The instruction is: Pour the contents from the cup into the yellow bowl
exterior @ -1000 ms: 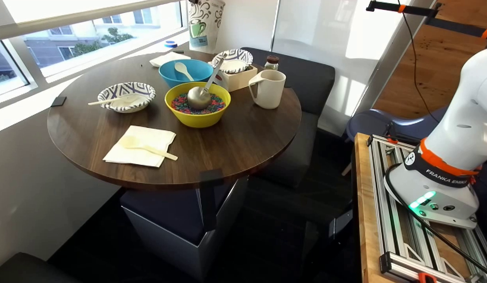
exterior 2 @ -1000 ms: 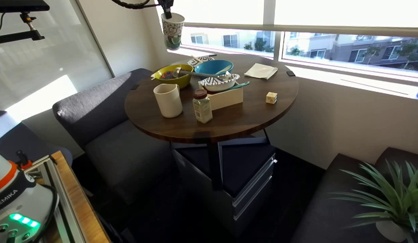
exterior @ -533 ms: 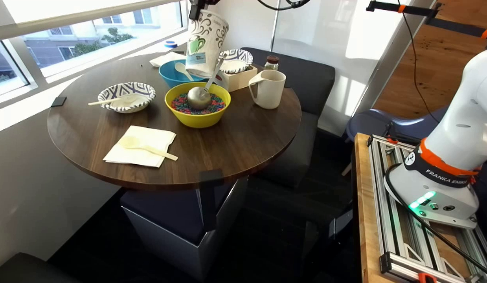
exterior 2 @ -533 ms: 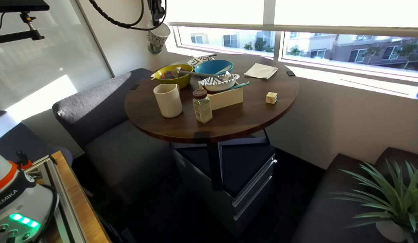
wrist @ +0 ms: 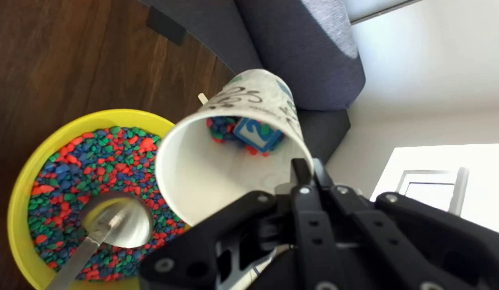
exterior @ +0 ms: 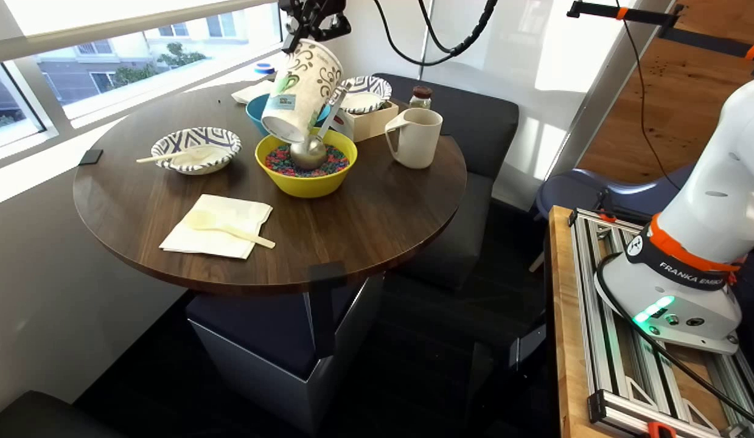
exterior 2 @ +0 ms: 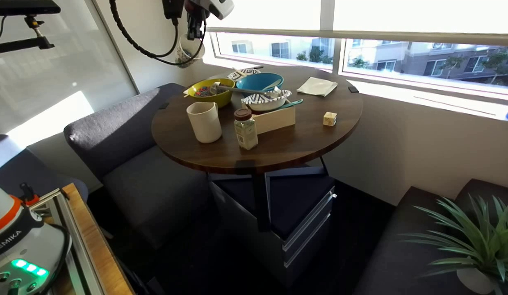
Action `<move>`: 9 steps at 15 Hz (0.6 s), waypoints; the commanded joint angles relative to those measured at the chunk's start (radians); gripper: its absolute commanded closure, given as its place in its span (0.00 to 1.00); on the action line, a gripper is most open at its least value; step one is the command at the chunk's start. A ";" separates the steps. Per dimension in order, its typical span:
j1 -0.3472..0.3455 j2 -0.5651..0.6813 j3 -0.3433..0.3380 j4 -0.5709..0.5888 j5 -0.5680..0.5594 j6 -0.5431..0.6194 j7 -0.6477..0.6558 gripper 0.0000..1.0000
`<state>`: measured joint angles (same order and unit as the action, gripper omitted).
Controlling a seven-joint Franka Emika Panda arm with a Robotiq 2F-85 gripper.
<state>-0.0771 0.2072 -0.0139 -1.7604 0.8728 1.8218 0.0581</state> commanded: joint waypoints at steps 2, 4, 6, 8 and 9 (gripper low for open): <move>-0.027 0.052 -0.017 -0.035 0.135 -0.010 -0.046 0.99; -0.034 0.070 -0.017 -0.052 0.186 -0.027 -0.058 0.99; -0.038 0.092 -0.018 -0.064 0.233 -0.032 -0.062 0.99; -0.043 0.107 -0.019 -0.071 0.285 -0.039 -0.065 0.99; -0.044 0.114 -0.019 -0.074 0.313 -0.035 -0.067 0.99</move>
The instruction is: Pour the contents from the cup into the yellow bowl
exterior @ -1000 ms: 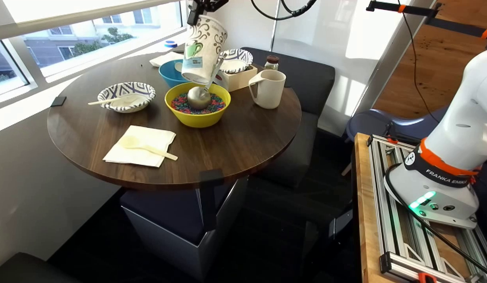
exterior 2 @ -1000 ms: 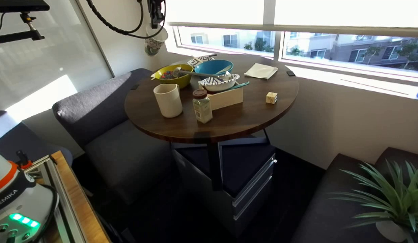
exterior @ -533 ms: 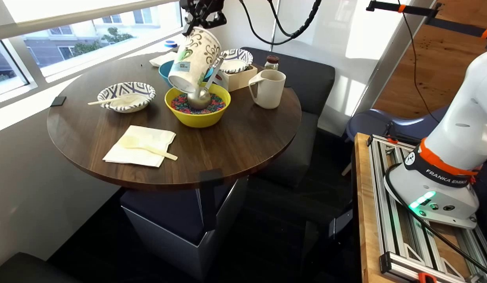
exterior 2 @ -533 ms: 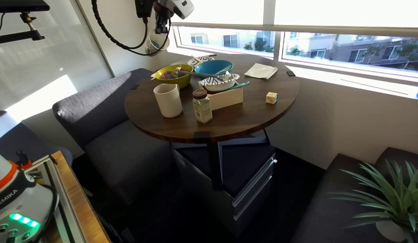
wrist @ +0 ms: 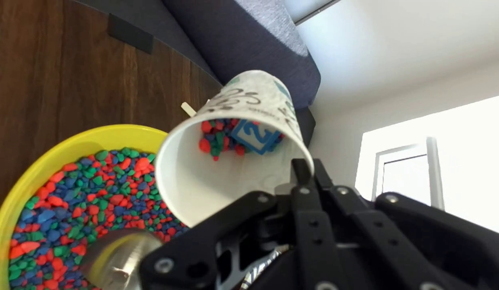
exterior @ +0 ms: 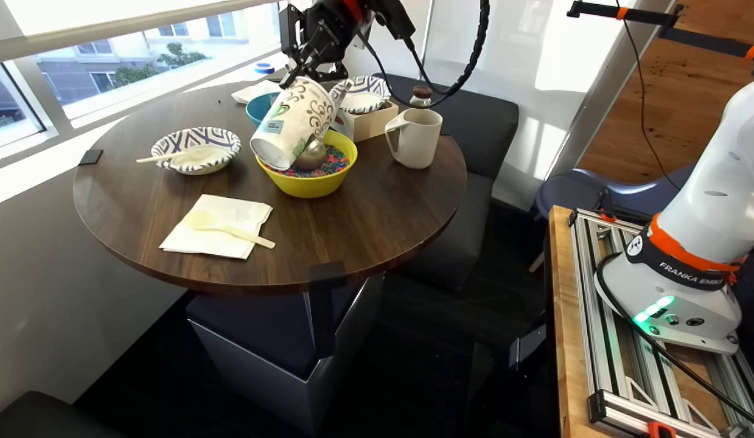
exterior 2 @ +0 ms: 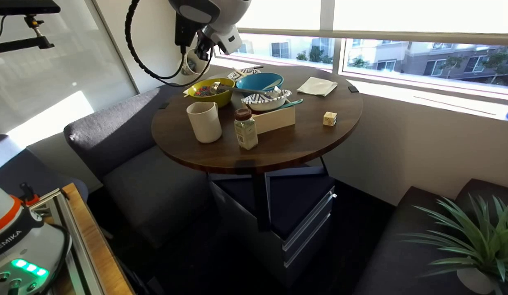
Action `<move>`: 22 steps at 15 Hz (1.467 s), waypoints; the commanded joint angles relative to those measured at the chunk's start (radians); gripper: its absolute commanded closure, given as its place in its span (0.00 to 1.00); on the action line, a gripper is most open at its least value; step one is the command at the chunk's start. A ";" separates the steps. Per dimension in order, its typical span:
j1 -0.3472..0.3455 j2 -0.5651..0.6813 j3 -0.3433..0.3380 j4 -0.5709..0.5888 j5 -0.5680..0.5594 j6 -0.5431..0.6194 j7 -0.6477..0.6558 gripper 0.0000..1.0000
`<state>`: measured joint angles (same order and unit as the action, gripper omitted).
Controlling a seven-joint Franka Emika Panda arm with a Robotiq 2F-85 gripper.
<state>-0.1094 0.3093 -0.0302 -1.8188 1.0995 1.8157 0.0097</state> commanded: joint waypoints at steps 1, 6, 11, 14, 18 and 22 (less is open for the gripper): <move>-0.015 0.019 -0.003 -0.016 0.120 -0.035 -0.020 0.99; -0.027 0.045 -0.008 -0.023 0.185 -0.114 -0.075 0.99; -0.024 0.048 -0.029 -0.044 0.174 -0.158 -0.169 0.99; -0.018 0.056 -0.037 -0.025 0.158 -0.162 -0.151 0.97; -0.019 0.056 -0.040 -0.025 0.159 -0.162 -0.157 0.97; -0.023 0.086 -0.035 -0.019 0.185 -0.156 -0.202 0.99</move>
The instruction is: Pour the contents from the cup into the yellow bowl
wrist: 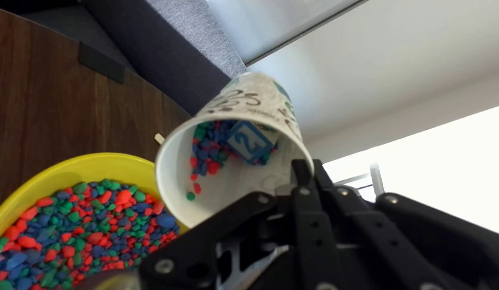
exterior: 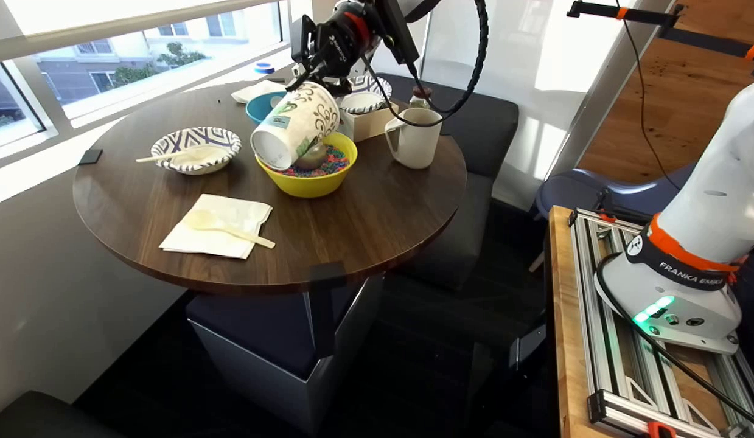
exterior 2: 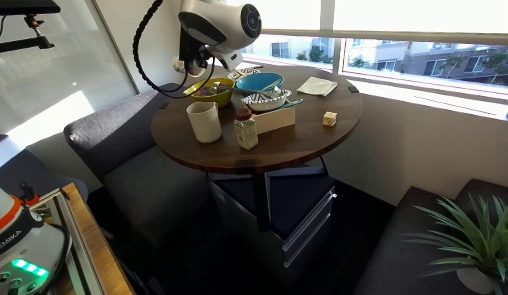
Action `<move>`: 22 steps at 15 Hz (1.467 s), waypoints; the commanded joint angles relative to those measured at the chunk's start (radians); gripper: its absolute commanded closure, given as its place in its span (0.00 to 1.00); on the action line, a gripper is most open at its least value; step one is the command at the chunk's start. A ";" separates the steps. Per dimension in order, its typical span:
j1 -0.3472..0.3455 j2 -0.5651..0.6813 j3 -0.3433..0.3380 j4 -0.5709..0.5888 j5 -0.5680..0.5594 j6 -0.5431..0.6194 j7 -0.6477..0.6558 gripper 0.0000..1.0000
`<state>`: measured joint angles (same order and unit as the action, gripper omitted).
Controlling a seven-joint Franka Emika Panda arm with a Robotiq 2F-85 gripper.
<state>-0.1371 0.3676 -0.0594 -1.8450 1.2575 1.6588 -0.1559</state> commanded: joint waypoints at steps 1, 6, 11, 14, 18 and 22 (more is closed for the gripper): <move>0.003 0.038 -0.004 0.008 0.034 0.002 -0.050 0.99; -0.007 0.085 0.011 0.021 0.122 -0.028 -0.148 0.99; -0.007 0.110 0.015 0.032 0.210 -0.053 -0.202 0.99; -0.011 0.118 0.014 0.033 0.270 -0.082 -0.214 0.99; -0.017 0.125 0.008 0.030 0.332 -0.122 -0.210 0.99; -0.015 0.132 -0.001 0.024 0.350 -0.142 -0.202 0.99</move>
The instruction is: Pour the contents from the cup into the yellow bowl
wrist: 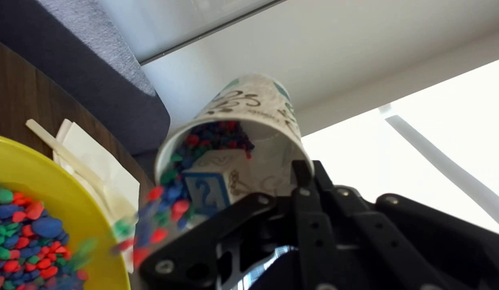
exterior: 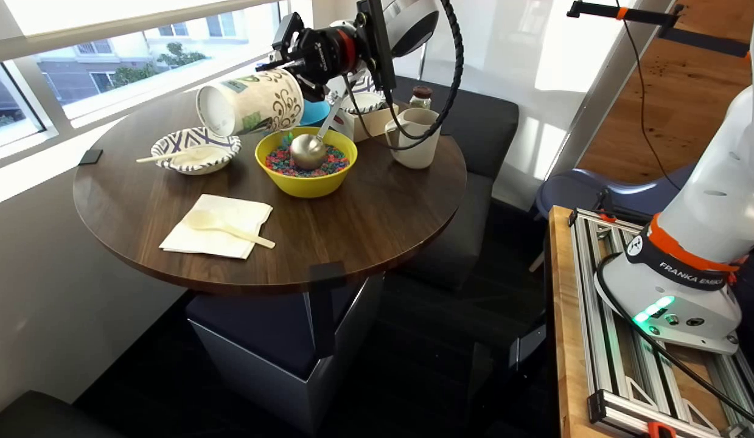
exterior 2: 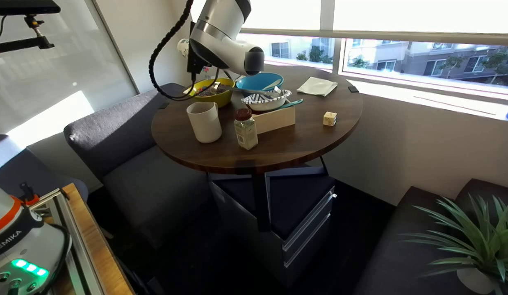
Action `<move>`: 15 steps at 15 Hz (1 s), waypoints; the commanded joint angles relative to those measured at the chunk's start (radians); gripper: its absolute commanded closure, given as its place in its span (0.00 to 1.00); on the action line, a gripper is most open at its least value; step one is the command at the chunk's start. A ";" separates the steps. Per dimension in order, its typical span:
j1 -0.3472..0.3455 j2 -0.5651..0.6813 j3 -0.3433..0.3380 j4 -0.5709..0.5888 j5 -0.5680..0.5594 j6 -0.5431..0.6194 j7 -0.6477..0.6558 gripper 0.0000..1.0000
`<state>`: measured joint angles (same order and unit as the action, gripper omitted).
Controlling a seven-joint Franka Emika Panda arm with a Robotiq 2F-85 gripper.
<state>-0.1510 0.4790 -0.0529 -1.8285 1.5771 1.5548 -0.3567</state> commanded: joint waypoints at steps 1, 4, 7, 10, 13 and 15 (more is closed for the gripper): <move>-0.001 0.023 -0.009 0.006 0.029 -0.043 -0.001 0.99; 0.000 0.033 -0.014 0.004 0.021 -0.047 0.003 0.99; 0.000 0.042 -0.015 0.004 0.018 -0.048 0.002 0.99; -0.006 0.047 -0.008 0.007 0.028 -0.087 0.012 0.99; -0.008 0.052 -0.012 0.011 0.042 -0.117 0.015 0.99; -0.008 0.054 -0.018 0.012 0.042 -0.122 0.011 0.99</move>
<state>-0.1563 0.5154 -0.0600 -1.8299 1.5963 1.4627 -0.3552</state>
